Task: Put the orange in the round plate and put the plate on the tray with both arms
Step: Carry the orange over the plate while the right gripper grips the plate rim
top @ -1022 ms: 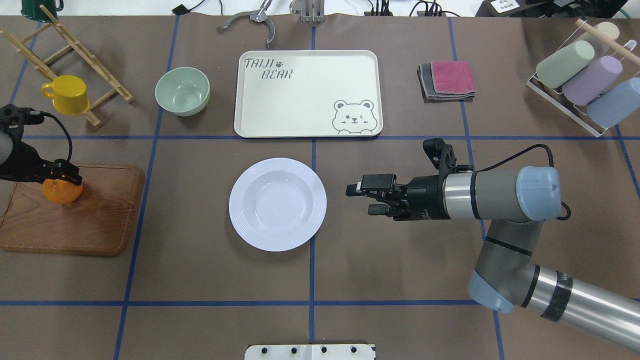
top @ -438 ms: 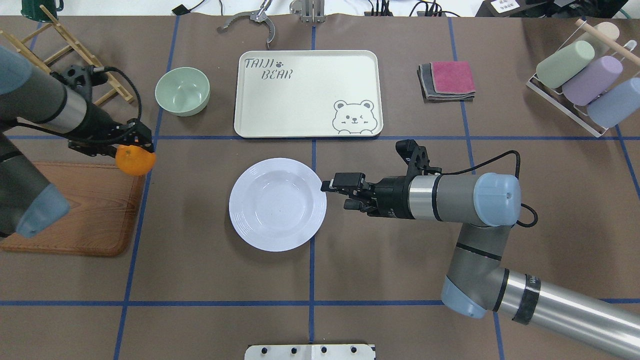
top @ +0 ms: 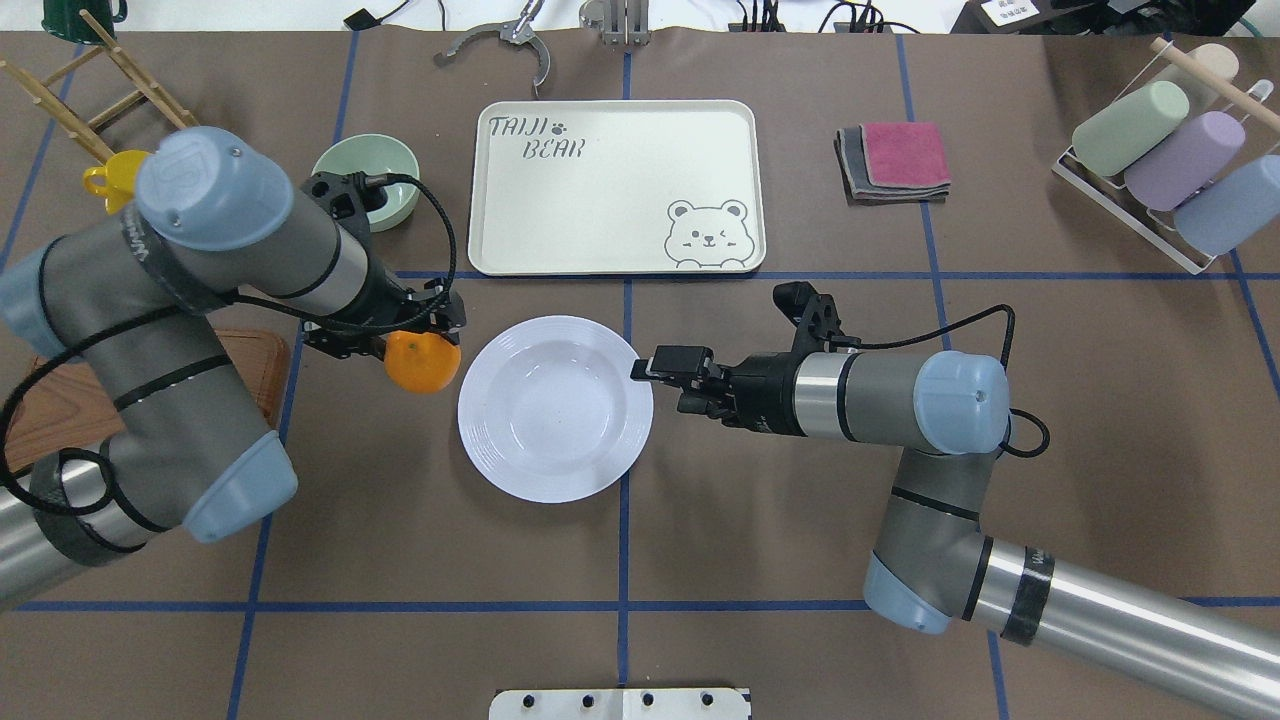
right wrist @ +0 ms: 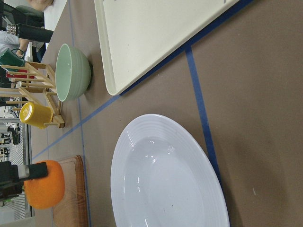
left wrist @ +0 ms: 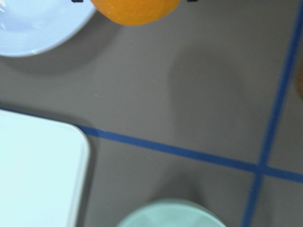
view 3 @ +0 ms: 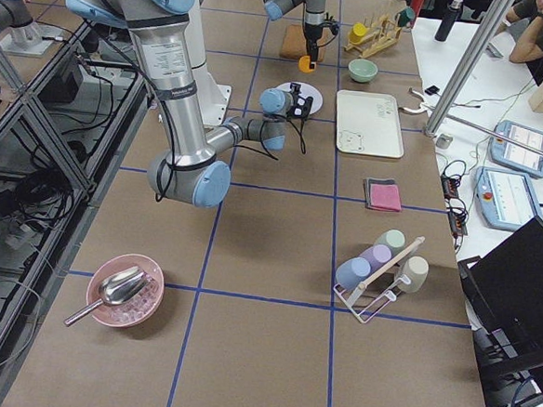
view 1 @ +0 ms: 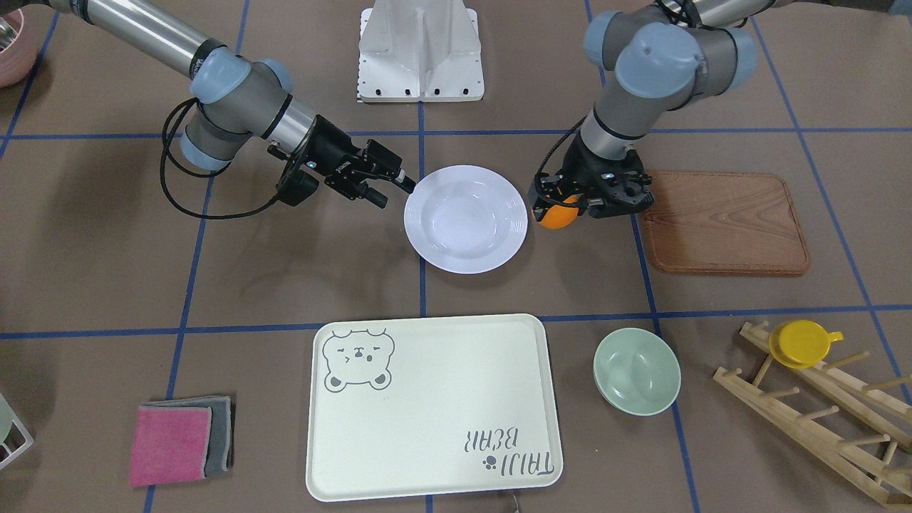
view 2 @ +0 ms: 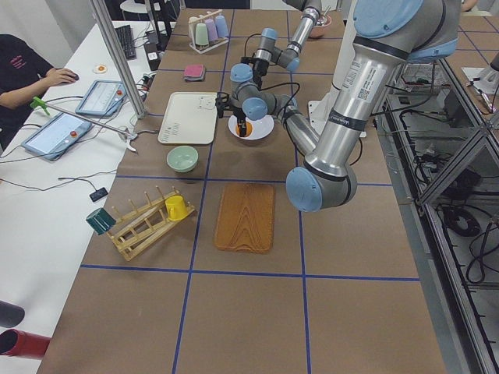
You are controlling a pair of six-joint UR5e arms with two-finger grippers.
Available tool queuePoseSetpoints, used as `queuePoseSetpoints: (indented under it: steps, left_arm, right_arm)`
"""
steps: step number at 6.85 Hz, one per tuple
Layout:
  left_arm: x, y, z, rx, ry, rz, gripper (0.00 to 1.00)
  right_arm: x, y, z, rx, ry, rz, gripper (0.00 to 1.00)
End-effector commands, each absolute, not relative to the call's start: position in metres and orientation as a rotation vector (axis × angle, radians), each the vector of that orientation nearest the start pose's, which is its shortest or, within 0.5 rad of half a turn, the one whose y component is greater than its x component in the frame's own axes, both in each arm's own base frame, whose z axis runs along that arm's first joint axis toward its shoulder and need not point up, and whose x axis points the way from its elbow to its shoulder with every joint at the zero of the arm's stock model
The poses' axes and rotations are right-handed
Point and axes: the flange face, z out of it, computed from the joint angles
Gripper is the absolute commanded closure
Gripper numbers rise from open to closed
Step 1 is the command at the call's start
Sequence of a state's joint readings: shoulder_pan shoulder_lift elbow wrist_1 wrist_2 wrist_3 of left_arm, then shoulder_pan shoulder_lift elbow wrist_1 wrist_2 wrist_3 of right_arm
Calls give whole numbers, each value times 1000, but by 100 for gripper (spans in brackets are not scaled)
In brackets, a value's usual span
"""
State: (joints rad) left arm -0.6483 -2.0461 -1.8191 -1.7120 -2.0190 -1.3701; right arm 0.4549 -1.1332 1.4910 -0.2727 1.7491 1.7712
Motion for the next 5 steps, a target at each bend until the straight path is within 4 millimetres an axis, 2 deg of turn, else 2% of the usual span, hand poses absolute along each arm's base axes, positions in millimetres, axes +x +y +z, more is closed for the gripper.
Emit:
queuePoseSetpoints:
  steps: [1,2,3,5]
  left_arm:
    - [503,-394,237,-37,946,-192,22]
    - [513,-389,234,-41,944,-185,21]
    - [519,-384,236,-31,938,-181,20]
    - [526,-387,235,-33,935,-181,17]
  right_arm:
    - [-543,-388,300,115,-1650,356,10]
    - [-552,-384,303,124,-1641,361,10]
    - [-558,-379,299,133,-1646,359,10]
    - [-569,-373,304,126,-1632,351,11]
